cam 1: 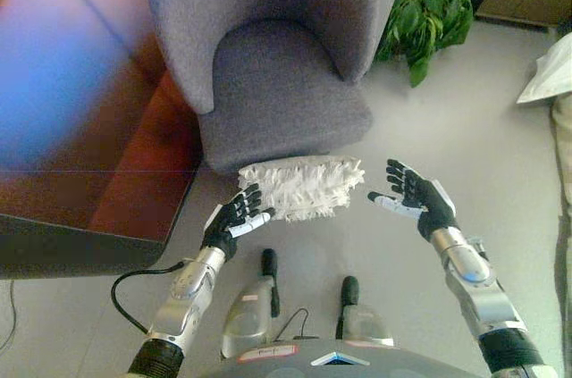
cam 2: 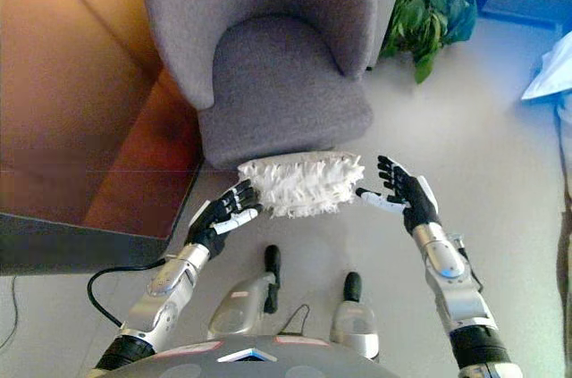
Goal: Pick up the pillow and put it on the sofa.
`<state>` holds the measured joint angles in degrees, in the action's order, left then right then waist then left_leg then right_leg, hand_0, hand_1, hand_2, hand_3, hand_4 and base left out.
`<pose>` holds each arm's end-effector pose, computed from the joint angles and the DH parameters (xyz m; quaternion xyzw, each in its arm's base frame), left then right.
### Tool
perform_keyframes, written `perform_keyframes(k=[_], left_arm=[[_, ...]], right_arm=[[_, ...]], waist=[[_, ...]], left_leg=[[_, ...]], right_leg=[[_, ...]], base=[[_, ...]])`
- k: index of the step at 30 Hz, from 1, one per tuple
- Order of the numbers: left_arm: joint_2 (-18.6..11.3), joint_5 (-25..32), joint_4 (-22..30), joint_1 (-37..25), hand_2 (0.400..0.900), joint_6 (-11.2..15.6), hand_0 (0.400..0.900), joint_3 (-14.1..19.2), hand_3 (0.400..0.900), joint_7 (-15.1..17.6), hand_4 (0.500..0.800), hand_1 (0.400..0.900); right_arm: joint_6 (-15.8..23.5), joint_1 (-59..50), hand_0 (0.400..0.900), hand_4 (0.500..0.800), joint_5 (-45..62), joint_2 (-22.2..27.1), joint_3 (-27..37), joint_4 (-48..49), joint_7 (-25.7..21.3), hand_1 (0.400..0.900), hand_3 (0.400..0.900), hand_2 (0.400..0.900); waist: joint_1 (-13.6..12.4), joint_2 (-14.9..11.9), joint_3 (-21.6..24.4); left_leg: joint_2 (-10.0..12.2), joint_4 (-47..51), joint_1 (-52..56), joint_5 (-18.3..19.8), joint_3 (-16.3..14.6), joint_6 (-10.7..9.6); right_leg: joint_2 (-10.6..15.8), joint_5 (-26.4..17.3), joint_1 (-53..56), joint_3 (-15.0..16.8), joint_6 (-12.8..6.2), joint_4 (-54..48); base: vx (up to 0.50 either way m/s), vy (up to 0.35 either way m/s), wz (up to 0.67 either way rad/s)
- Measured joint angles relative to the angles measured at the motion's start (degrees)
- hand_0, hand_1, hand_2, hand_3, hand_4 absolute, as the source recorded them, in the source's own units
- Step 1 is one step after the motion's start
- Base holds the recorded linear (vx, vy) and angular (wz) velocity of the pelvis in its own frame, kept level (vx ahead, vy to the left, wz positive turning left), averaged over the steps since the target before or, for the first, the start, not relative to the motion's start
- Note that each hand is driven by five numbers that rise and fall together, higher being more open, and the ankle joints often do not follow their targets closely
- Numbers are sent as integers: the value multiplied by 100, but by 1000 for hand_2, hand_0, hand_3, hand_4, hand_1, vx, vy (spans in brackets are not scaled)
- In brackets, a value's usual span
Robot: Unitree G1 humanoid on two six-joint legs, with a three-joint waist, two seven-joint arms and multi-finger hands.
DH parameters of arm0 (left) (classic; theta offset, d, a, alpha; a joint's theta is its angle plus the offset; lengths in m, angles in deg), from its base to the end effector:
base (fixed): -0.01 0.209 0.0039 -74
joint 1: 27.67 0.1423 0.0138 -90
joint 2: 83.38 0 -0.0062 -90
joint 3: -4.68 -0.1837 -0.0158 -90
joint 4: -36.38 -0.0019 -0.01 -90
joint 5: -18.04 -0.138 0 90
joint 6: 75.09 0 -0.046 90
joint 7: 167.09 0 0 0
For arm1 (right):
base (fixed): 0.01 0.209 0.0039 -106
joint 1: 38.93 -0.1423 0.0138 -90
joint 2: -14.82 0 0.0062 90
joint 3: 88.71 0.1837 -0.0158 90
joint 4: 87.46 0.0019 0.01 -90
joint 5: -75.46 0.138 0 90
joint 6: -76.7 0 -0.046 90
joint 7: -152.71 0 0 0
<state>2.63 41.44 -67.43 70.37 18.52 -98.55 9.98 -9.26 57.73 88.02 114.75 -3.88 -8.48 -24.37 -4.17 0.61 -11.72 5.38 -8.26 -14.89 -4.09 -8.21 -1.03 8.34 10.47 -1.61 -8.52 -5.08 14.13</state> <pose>0.1553 0.1946 -0.0205 -0.0287 0.1875 -0.0663 0.9796 0.1695 -0.2371 0.0081 -0.1142 0.1305 0.0310 0.9844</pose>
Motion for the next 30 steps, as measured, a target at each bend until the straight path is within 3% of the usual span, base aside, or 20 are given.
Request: perform_keyframes(k=[1,2,4,6,7,9,11,12,14,16,17,18,19,21,22,23,25,26,28,30], left_arm=[[-161,0,-13,-63,900,-1,900,-8,900,30,800,900],[-365,-1,11,-116,900,9,900,-7,900,85,800,900],[-423,-1,-142,-191,900,-6,900,-4,900,181,800,900],[-442,-2,-150,-293,900,5,900,58,900,255,800,900],[-462,-3,-140,-350,900,3,900,56,900,246,800,900],[-521,-5,-144,-437,900,3,900,110,900,284,800,900],[-519,-5,-132,-510,900,8,900,171,900,345,800,900],[-489,-3,-121,-616,900,32,900,232,900,395,800,900],[-484,-3,-104,-638,900,52,900,284,900,445,800,900],[-425,-3,-134,-679,900,77,900,281,900,497,800,900],[-373,-4,-164,-680,900,76,900,247,900,497,800,900],[-345,-4,-178,-678,900,83,900,220,900,499,800,900],[-363,-4,-181,-702,900,85,900,183,900,503,800,900],[-458,-5,-205,-738,900,93,900,185,900,533,800,900],[-502,-4,-204,-777,900,92,900,157,900,553,800,900],[-467,-5,-202,-792,900,129,900,143,900,586,800,900],[-391,-3,-160,-875,900,179,900,60,900,680,800,900],[-295,4,-163,-1013,900,199,900,10,900,755,800,900],[-127,8,-154,-1261,900,313,900,-121,900,877,800,900],[-84,11,-142,-1547,900,387,900,-232,900,944,800,900]], right_arm=[[36,-15,900,800,-1,-78,-39,9,-2,900,900,900],[41,-54,900,800,1,-234,-53,27,-5,900,900,900],[31,-152,900,800,17,-517,-76,-54,-42,900,900,900],[40,-399,900,800,14,-546,-337,14,-25,900,900,900],[39,-375,900,800,13,-527,-397,101,2,900,900,900],[39,-422,900,800,5,-549,-480,108,-4,900,900,900],[45,-443,900,800,-4,-530,-493,111,-3,900,900,900],[50,-516,900,800,-6,-432,-520,148,-2,900,900,900],[48,-531,900,800,-27,-390,-529,198,-2,900,900,900],[49,-481,900,800,-200,-267,-524,211,-19,900,900,900],[34,-432,900,800,-309,-208,-522,203,-25,900,900,900],[38,-365,900,800,-463,-179,-518,196,-87,900,900,900],[32,-330,900,800,-589,-169,-503,193,-147,900,900,900],[15,-322,900,800,-1027,-152,-525,143,-291,900,900,900],[-3,-255,900,800,-1314,-96,-530,135,-376,900,900,900],[-12,-303,900,800,-1659,93,-573,83,-425,900,900,900],[-8,-643,900,800,-2309,576,-630,-83,-602,900,900,900],[-35,-861,900,800,-2712,882,-634,-215,-743,900,900,900],[-156,-1241,900,800,-3451,1458,-650,-293,-930,900,900,900],[-166,-1713,900,800,-4155,1817,-655,-379,-1171,900,900,900]], waist=[[-48,-213,-46],[-110,-505,-85],[-87,-651,1],[-47,-629,-25],[-7,-629,-27],[107,-616,-57],[91,-543,-107],[138,-382,-207],[235,-325,-243],[268,-258,-316],[260,-259,-317],[269,-278,-321],[269,-349,-349],[405,-571,-415],[417,-697,-404],[419,-673,-437],[434,-402,-492],[464,-298,-555],[578,-144,-668],[607,-68,-839]], left_leg=[[-60,-308,-49,138,-108,47],[-278,-893,-201,571,-168,72],[-443,-1159,-213,900,-45,88],[-412,-922,-93,818,-13,209],[-429,-721,49,774,-59,268],[-465,-522,445,828,-100,350],[-439,-326,730,859,-151,361],[-363,-165,1009,872,-172,346],[-337,-131,1078,877,-167,353],[-228,39,1168,854,-289,254],[-211,83,1177,854,-331,196],[-180,125,1182,856,-269,102],[-198,160,1181,827,-225,14],[-187,234,1184,795,104,-256],[-169,249,1182,781,264,-419],[-16,307,1168,765,354,-551],[388,240,848,697,574,-488],[495,193,676,572,703,-480],[572,261,385,354,788,-299],[625,230,142,281,792,-328]], right_leg=[[109,265,236,-107,75,89],[284,594,581,-80,-182,-399],[354,580,768,-110,-266,-415],[488,457,-28,7,-247,1149],[569,244,-291,-15,-148,1745],[780,-170,-627,-277,-6,2606],[856,-150,-807,-497,15,2904],[819,-128,-1031,-729,21,2969],[838,-136,-1135,-890,41,2758],[1002,-174,-1335,-1206,-1,1143],[1099,-308,-1338,-1250,-133,533],[1141,-581,-1365,-1104,-404,-183],[1167,-898,-1325,-889,-503,-715],[1326,-1338,-1237,-697,-525,-1037],[1295,-1686,-1134,-717,-508,-1123],[1171,-2069,-1202,-769,-364,-1016],[788,-1878,-1358,-954,-124,-809],[732,-1786,-1469,-1119,-18,-652],[705,-1666,-1618,-1413,91,-489],[701,-1603,-1846,-1531,164,-323]], base=[[352,145,-7],[504,229,-19],[439,326,2],[389,391,0],[349,315,-12],[289,169,-1],[234,14,2],[402,-108,1],[314,-184,-1],[347,-332,10],[238,-233,24],[344,-310,56],[334,-293,58],[312,-350,66],[98,-210,48],[107,-242,80],[96,-312,101],[33,-273,87],[-45,-123,45],[-66,-36,19]])
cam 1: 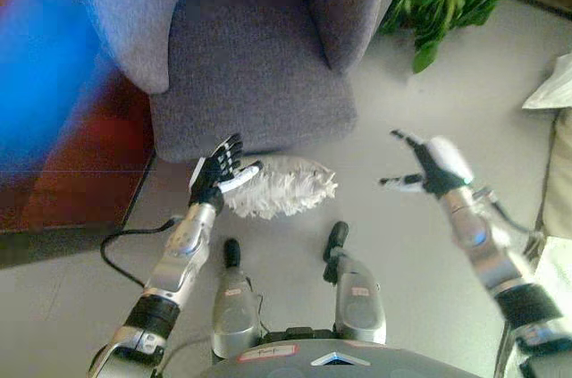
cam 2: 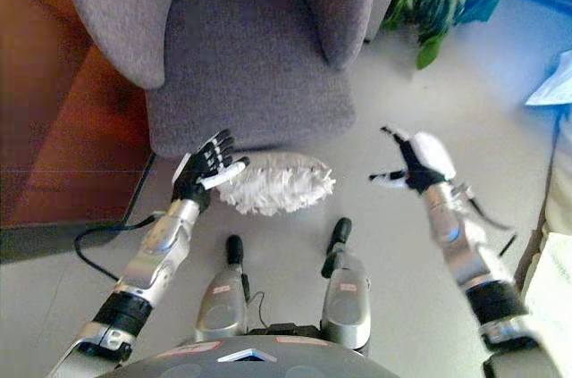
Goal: Pick up the pillow and put it on the sofa.
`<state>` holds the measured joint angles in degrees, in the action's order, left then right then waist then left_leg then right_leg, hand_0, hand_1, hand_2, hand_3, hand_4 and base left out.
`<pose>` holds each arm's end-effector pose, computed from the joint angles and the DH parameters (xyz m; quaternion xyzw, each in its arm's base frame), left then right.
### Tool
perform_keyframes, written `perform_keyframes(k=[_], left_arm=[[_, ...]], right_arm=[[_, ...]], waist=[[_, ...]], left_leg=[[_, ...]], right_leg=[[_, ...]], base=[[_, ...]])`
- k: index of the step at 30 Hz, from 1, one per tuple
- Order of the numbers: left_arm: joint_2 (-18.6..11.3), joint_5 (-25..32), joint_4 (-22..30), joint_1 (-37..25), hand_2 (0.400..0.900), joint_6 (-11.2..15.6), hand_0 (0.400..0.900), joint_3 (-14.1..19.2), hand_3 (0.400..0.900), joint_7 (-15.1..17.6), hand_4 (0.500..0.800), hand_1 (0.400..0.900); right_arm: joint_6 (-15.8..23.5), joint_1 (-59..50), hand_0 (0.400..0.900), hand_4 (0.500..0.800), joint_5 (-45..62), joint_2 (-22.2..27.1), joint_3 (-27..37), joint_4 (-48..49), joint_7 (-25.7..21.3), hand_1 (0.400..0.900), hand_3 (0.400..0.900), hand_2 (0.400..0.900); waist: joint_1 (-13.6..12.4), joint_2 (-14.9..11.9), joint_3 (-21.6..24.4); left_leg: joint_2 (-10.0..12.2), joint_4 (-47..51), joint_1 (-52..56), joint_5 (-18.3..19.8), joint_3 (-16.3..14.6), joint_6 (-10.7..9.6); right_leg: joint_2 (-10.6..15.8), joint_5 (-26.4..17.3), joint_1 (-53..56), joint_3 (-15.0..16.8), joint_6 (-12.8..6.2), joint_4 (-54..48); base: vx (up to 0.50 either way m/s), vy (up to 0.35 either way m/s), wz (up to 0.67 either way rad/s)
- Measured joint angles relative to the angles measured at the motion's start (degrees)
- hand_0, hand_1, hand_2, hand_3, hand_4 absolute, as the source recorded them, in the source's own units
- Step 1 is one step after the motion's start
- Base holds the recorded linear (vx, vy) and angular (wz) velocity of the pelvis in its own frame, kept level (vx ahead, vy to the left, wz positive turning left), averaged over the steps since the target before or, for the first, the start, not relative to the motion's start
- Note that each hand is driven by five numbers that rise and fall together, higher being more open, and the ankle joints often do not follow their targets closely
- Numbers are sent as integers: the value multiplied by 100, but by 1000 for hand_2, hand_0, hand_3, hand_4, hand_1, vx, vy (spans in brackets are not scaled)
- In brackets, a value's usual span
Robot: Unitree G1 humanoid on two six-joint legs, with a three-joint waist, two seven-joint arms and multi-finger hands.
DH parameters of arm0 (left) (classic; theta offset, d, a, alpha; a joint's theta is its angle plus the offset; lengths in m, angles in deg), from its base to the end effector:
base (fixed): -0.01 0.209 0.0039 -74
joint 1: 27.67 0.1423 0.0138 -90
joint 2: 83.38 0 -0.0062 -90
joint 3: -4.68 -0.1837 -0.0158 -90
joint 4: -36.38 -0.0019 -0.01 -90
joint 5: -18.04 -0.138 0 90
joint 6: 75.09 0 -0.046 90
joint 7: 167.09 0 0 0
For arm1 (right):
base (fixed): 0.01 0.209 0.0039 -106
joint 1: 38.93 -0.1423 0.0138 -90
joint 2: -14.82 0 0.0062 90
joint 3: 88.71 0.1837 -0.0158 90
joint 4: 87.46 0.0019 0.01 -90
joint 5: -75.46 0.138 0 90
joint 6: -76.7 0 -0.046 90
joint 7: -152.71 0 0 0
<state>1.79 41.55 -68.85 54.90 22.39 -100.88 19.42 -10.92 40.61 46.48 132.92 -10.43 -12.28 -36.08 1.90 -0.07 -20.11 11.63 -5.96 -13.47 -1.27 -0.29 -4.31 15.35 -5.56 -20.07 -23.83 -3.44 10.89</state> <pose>0.2209 0.1789 0.0246 -0.0007 0.0461 -0.0359 0.9983 0.2320 -0.2735 0.0780 -0.6063 -0.0069 0.0022 0.7952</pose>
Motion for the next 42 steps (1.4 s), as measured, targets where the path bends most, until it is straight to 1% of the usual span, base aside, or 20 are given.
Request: perform_keyframes(k=[2,3,5,6,9,11,12,13,15,19,22,24,25,27,29,31,35,38,39,42], left_arm=[[6,15,4,-260,900,67,900,-37,900,66,800,900],[-3,19,9,-358,900,112,900,-37,900,111,800,900],[-8,65,14,-612,900,163,900,-37,900,251,800,900],[-12,97,15,-770,900,174,900,-33,900,321,800,900],[-102,97,77,-1188,900,331,900,-18,900,574,800,900],[-182,93,289,-1366,900,427,900,94,900,768,800,900],[-173,88,339,-1483,900,525,900,160,900,859,800,900],[-171,87,340,-1623,900,562,900,203,900,951,800,900],[-171,86,384,-1692,900,618,900,277,900,1132,800,900],[-182,-23,436,-1711,900,794,900,388,900,1341,800,900],[-188,-72,501,-1708,900,857,900,388,900,1398,800,900],[-178,-68,497,-1694,900,857,900,387,900,1421,800,900],[-172,-67,497,-1663,900,859,900,381,900,1427,800,900],[-205,-64,531,-1655,900,862,900,379,900,1445,800,900],[-242,-63,571,-1617,900,869,900,380,900,1521,800,900],[-298,-60,701,-1609,900,870,900,380,900,1547,800,900],[-522,-2,1044,-1575,900,894,900,392,900,1590,800,900],[-549,81,1146,-1512,900,895,900,400,900,1593,800,900],[-562,118,1163,-1465,900,896,900,403,900,1593,800,900],[-565,166,1166,-1410,900,894,900,402,900,1591,800,900]], right_arm=[[-8,-341,900,800,-314,88,-30,-103,-131,900,900,900],[-8,-499,900,800,-408,97,-98,-106,-152,900,900,900],[32,-749,900,800,-588,87,-277,-113,-207,900,900,900],[47,-851,900,800,-626,77,-380,-120,-217,900,900,900],[97,-1065,900,800,-670,2,-637,-218,-249,900,900,900],[82,-1261,900,800,-668,-123,-727,-354,-306,900,900,900],[86,-1337,900,800,-668,-143,-727,-382,-336,900,900,900],[82,-1429,900,800,-667,-196,-727,-456,-338,900,900,900],[78,-1579,900,800,-662,-258,-731,-546,-427,900,900,900],[75,-1869,900,800,-625,-255,-730,-541,-658,900,900,900],[64,-2074,900,800,-502,-263,-719,-555,-793,900,900,900],[63,-2200,900,800,-456,-305,-733,-624,-865,900,900,900],[42,-2257,900,800,-434,-341,-735,-708,-917,900,900,900],[15,-2486,900,800,-322,-357,-810,-904,-1069,900,900,900],[-69,-2702,900,800,-270,-379,-826,-1000,-1162,900,900,900],[-168,-2896,900,800,-193,-340,-812,-1043,-1294,900,900,900],[-268,-3535,900,800,111,-180,-934,-1241,-1236,900,900,900],[-314,-3820,900,800,405,-151,-967,-1328,-1163,900,900,900],[-315,-3863,400,500,515,-142,-1001,-1328,-1140,400,400,400],[-316,-3965,400,500,823,-143,-1054,-1346,-1073,400,400,400]], waist=[[45,14,-148],[48,12,-219],[39,3,-374],[34,-7,-498],[-76,-16,-727],[-67,11,-846],[-81,5,-919],[-75,-6,-947],[-84,-4,-952],[-62,-5,-949],[-64,-7,-946],[-115,-7,-950],[-129,-17,-954],[-223,-14,-956],[-290,-17,-959],[-367,-25,-968],[-431,-44,-978],[-439,-55,-979],[-422,-64,-980],[-408,-79,-982]], left_leg=[[-30,0,-212,1,2,-26],[-55,-11,-298,14,0,-116],[-165,-118,-579,-5,8,-411],[-239,-213,-714,0,4,-462],[-412,-492,-1310,5,22,-478],[-468,-902,-1878,71,-7,-410],[-487,-1117,-2118,138,-14,-389],[-513,-1339,-2355,214,7,-378],[-588,-1804,-2800,371,-15,-293],[-678,-2692,-3583,735,-55,-119],[-740,-3117,-4238,809,7,-68],[-760,-3322,-4670,834,70,-51],[-779,-3452,-4812,815,72,-73],[-785,-3589,-5160,900,84,-6],[-813,-3778,-5476,924,124,-3],[-848,-4011,-5762,961,205,-33],[-949,-4364,-6228,1017,345,-23],[-972,-4552,-6462,1068,371,19],[-972,-4604,-6521,1080,378,25],[-976,-4671,-6658,1091,444,15]], right_leg=[[61,46,-233,-33,-1,179],[110,56,-352,-29,-9,257],[274,88,-684,60,-46,489],[355,105,-834,137,-76,584],[534,57,-1385,297,-109,771],[633,70,-1766,374,-131,953],[671,92,-1965,459,-160,1086],[724,113,-2139,487,-166,1210],[850,159,-2471,580,-203,1452],[999,229,-3099,836,-250,1872],[1063,247,-3639,943,-293,2108],[1089,229,-3976,953,-320,2198],[1109,172,-4125,983,-293,2272],[1148,210,-4445,1000,-316,2387],[1164,235,-4716,1074,-303,2547],[1228,332,-4955,1072,-300,2798],[1336,460,-5341,1092,-316,3174],[1341,466,-5525,1152,-322,3281],[1339,481,-5577,1166,-343,3308],[1324,485,-5661,1131,-347,3323]], base=[[-64,21,-3],[-85,40,-4],[-114,36,0],[-149,47,1],[-149,46,7],[-167,54,19],[-135,58,16],[-141,89,10],[-109,86,4],[-95,69,8],[-20,38,8],[62,3,8],[-11,8,14],[-13,25,15],[3,22,15],[-5,34,12],[2,42,5],[2,14,0],[0,0,0],[-1,16,-6]])
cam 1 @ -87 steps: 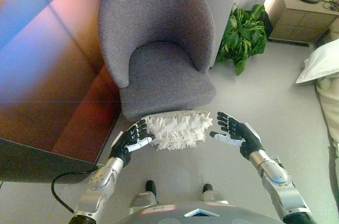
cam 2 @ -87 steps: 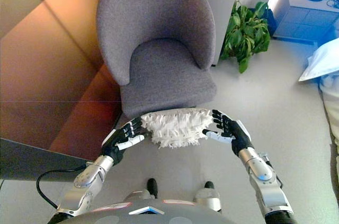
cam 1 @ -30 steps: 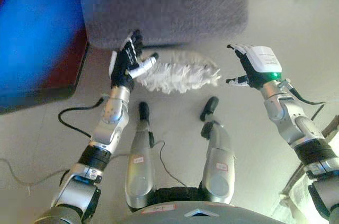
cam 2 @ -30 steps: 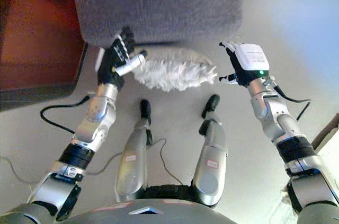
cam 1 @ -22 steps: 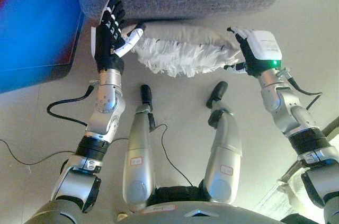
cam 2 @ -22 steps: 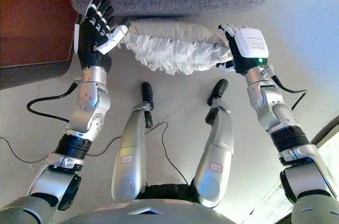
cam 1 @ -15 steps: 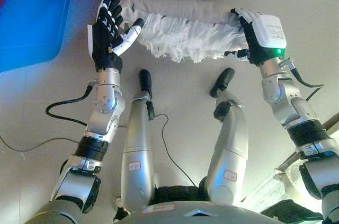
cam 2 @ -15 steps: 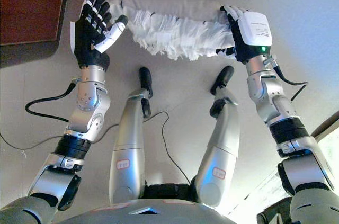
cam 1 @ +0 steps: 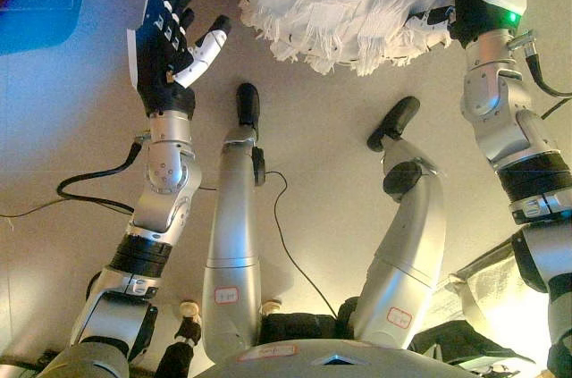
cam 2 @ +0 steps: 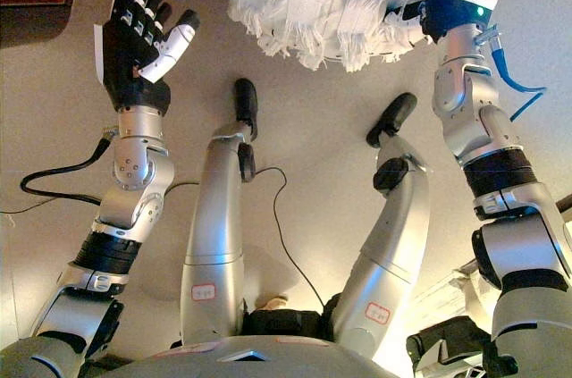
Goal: Pick up the pillow and put it on the sofa.
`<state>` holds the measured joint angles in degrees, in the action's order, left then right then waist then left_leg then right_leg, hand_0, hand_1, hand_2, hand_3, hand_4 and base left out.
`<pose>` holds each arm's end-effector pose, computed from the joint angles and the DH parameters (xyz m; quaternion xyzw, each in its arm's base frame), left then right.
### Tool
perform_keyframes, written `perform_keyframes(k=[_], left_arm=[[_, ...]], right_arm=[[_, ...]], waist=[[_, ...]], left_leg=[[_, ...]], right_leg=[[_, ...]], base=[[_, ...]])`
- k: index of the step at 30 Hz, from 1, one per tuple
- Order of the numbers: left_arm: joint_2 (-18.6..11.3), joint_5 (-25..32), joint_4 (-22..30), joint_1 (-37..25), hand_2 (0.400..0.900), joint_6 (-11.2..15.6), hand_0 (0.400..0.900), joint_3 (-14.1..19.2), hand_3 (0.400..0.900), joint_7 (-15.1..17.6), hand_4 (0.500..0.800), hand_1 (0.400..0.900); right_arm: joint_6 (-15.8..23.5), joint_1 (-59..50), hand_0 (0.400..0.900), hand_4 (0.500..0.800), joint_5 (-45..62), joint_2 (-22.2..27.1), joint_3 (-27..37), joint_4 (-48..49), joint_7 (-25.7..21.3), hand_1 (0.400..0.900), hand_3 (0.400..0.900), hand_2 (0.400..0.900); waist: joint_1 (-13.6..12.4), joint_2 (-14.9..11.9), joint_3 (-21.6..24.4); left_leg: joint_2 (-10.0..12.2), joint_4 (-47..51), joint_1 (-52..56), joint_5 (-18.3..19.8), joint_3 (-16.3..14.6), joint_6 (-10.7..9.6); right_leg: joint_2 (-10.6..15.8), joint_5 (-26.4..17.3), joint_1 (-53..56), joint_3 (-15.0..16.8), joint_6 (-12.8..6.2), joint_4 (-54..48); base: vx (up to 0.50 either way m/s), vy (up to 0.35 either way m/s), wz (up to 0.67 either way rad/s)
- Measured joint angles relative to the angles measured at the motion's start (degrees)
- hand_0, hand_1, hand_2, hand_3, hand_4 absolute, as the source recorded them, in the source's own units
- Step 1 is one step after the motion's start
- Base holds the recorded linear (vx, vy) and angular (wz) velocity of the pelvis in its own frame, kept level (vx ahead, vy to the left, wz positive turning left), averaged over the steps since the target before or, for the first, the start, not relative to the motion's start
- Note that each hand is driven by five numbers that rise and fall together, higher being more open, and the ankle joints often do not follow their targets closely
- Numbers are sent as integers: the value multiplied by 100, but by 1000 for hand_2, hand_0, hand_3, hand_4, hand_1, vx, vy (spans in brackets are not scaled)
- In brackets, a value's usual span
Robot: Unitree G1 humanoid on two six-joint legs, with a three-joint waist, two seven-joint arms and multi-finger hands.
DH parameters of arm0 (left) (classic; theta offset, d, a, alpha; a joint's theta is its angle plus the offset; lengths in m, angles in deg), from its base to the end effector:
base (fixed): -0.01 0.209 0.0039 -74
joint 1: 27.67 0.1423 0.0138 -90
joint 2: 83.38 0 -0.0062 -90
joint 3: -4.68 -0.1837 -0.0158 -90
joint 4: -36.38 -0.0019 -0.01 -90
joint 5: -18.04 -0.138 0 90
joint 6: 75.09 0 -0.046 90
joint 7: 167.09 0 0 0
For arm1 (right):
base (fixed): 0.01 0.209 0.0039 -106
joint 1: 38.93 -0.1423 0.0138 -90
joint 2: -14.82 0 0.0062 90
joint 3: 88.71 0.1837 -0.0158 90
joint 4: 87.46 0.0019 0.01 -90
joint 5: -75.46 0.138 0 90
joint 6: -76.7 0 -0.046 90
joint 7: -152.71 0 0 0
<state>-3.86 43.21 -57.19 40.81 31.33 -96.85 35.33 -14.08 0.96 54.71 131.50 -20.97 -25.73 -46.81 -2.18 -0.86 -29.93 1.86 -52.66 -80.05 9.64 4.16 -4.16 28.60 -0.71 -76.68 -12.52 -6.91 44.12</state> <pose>0.2620 0.1797 0.1332 -0.0349 -0.2464 0.0617 0.9666 0.3294 -0.2257 0.2087 -0.5466 -0.2276 -0.1435 0.7930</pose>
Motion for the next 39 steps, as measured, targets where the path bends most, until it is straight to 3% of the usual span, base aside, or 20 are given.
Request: perform_keyframes(k=[8,21,29,33,39], left_arm=[[0,59,2,29,900,-11,900,2,900,1,800,900],[141,235,-23,21,900,-17,900,206,900,186,800,900],[504,270,-206,49,900,-30,900,225,900,260,800,900],[809,276,-379,14,900,-30,900,527,900,403,800,900],[763,269,-436,143,900,61,900,749,900,353,800,900]], right_arm=[[0,-339,400,500,571,-5,-32,-30,146,400,400,400],[3,-207,400,500,688,-290,-17,-19,225,400,400,400],[52,1244,400,500,555,-834,18,657,224,400,400,400],[61,1959,400,500,298,-988,144,856,223,400,400,400],[101,2749,400,500,216,-1117,417,1146,297,400,400,400]], waist=[[22,-96,-5],[35,-226,-10],[11,-294,18],[4,-371,-5],[-7,-498,49]], left_leg=[[7,-114,-305,10,121,-21],[10,-106,-81,41,-4,12],[16,663,1604,19,-145,79],[0,1016,2702,28,-126,78],[-20,1862,4552,-23,-97,77]], right_leg=[[-90,-19,-162,-37,29,-11],[-108,-61,2,91,-34,-115],[-239,-264,1750,18,-255,-1075],[-286,-305,2994,-204,-288,-1589],[-358,-513,5092,-698,-390,-2651]], base=[[-6,15,-4],[-3,5,-1],[19,-11,-2],[74,-39,12],[139,13,-1]])
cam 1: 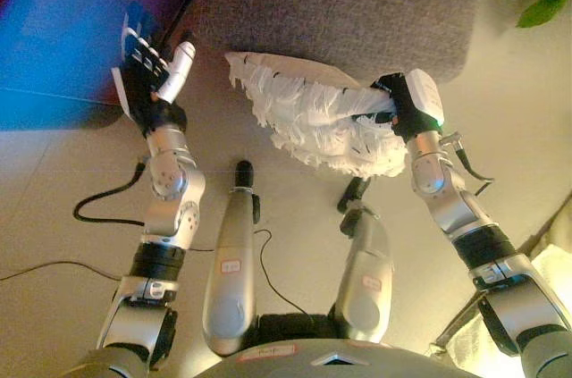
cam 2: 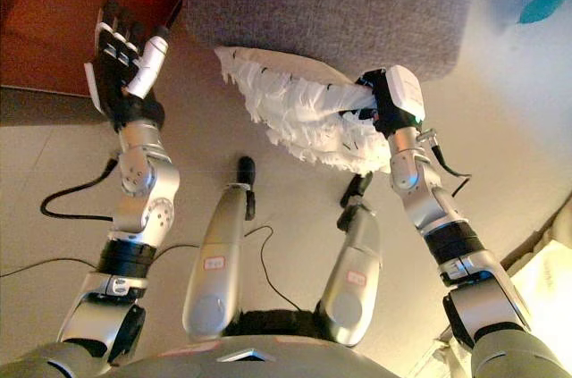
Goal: Pick up the pillow and put it on the sofa.
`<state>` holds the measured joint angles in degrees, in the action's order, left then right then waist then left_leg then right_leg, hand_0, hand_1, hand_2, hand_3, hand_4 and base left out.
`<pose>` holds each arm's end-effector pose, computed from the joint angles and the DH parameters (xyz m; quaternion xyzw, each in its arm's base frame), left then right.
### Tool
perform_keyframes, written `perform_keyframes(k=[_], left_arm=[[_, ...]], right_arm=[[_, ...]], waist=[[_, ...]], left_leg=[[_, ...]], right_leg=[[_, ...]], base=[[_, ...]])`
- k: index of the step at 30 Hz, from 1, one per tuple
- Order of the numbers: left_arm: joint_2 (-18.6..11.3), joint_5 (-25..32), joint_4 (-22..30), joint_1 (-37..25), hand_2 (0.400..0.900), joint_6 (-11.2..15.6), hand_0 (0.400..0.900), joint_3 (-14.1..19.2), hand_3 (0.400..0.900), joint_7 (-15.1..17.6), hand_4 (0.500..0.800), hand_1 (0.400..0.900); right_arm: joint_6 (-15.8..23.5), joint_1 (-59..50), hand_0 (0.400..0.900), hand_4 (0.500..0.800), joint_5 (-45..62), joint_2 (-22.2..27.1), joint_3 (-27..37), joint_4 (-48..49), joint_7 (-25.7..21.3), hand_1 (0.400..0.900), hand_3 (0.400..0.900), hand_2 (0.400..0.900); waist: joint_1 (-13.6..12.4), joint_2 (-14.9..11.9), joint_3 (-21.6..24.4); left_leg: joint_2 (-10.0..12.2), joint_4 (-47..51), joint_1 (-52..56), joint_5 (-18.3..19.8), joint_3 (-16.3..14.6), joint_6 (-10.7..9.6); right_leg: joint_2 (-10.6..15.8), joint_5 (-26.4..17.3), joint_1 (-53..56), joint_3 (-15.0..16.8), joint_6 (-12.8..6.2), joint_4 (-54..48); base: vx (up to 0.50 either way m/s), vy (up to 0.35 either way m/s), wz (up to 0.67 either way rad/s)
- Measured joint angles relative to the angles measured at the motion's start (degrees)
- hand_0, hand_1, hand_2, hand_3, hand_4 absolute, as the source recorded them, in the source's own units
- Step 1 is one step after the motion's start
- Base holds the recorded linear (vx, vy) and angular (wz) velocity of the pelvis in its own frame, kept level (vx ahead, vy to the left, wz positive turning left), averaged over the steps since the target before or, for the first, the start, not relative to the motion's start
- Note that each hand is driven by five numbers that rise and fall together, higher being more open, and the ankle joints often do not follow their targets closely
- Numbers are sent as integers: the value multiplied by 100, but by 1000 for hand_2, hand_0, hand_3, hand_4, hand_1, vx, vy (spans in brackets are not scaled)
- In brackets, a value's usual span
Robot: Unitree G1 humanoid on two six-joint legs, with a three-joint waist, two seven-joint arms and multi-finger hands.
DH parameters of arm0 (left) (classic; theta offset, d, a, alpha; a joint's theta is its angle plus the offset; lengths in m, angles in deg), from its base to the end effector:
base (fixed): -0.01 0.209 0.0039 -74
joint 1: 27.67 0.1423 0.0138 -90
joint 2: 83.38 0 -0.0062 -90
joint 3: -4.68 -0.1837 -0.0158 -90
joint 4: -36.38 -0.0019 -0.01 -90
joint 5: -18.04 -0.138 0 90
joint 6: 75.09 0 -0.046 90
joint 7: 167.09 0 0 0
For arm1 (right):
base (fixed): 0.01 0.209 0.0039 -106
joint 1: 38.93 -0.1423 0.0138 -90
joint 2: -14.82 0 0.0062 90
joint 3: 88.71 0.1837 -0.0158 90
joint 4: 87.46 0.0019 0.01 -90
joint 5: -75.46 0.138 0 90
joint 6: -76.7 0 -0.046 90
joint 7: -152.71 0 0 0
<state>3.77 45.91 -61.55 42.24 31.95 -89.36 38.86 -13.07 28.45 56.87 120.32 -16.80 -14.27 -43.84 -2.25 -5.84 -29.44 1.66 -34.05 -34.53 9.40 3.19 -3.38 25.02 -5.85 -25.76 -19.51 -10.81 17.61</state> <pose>0.2641 0.1856 0.1171 -0.1294 -0.2090 0.1644 0.9553 0.2722 -0.2012 0.0847 -0.4510 -0.0985 -0.0258 0.8867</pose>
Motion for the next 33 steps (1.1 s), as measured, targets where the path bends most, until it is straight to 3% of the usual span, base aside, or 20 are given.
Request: perform_keyframes(k=[4,9,15,22,25,26,33], left_arm=[[-63,-1,0,179,900,-13,900,269,900,-209,800,900],[-145,-45,34,764,900,-51,900,788,900,-527,800,900],[-115,-95,25,1236,900,-146,900,826,900,-738,800,900],[56,-97,26,1538,900,-212,900,733,900,-932,800,900],[93,-93,28,1617,900,-230,900,683,900,-999,800,900],[92,-86,30,1651,900,-246,900,515,900,-1140,800,900],[77,241,12,1833,900,-245,900,238,900,-1326,800,900]], right_arm=[[36,443,400,500,-5,-225,493,543,247,400,400,400],[171,931,400,500,115,-317,884,1357,605,400,400,400],[334,1068,400,500,531,-375,1117,1481,724,400,400,400],[524,940,400,500,1011,-258,1125,1392,820,400,400,400],[574,453,400,500,1303,-32,833,826,823,400,400,400],[573,-21,400,500,1476,198,706,188,822,400,400,400],[572,-2245,400,500,2056,953,-189,-2617,642,400,400,400]], waist=[[28,-189,55],[55,-497,472],[46,-859,1458],[-116,-834,1763],[-156,-828,1780],[-289,-810,1785],[-685,-633,1746]], left_leg=[[34,493,864,-79,-123,-15],[57,1241,1885,-110,-570,-21],[84,1759,2418,-143,-901,-54],[206,2066,2641,-242,-855,-165],[242,2138,2603,-314,-795,-210],[259,2261,2517,-442,-671,-253],[473,2593,1953,-871,-208,-439]], right_leg=[[-134,-397,1005,-280,24,-896],[-155,-714,1637,-472,140,-1429],[-217,-773,1817,-461,189,-1745],[-387,-772,1981,-527,191,-1915],[-452,-769,2021,-614,189,-2024],[-505,-768,2021,-663,189,-2137],[-808,-710,1688,-909,282,-2257]], base=[[229,50,-31],[128,60,-36],[85,20,-12],[49,-50,12],[30,-83,22],[-1,-93,26],[-8,-121,38]])
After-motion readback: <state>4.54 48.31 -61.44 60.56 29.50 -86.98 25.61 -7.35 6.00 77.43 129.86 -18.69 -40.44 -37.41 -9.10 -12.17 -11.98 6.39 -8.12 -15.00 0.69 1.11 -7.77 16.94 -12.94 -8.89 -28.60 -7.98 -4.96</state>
